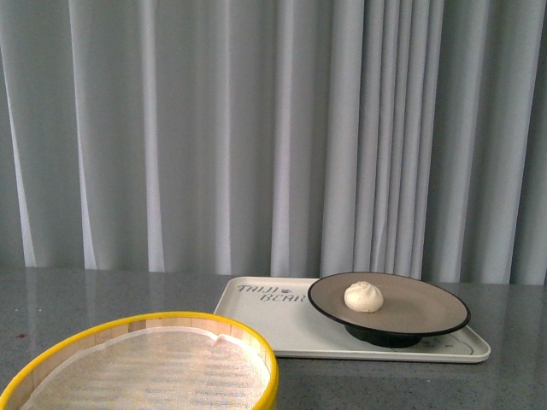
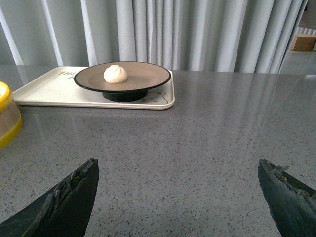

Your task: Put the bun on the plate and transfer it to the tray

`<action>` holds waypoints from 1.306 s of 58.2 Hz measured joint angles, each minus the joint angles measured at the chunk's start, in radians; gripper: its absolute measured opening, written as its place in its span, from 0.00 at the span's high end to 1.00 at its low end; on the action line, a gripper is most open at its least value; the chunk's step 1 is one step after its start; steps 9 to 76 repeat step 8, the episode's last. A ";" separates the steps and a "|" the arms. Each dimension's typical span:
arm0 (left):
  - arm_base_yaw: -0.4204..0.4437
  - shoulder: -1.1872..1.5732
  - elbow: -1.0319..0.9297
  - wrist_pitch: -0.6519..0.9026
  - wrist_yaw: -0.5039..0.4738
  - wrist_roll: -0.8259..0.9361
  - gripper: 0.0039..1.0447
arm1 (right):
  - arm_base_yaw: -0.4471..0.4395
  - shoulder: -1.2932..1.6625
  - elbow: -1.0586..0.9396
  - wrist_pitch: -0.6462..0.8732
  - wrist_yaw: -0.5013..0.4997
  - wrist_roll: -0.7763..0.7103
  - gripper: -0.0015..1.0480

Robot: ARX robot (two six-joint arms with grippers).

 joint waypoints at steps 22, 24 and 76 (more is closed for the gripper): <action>0.000 0.000 0.000 0.000 0.000 0.000 0.06 | 0.000 0.000 0.000 0.000 0.000 0.000 0.08; 0.000 0.000 0.000 0.000 0.000 0.000 0.06 | 0.000 0.000 0.000 0.000 0.000 0.000 0.08; 0.000 0.000 0.000 0.000 0.000 0.000 0.06 | 0.000 0.000 0.000 0.000 0.000 0.000 0.08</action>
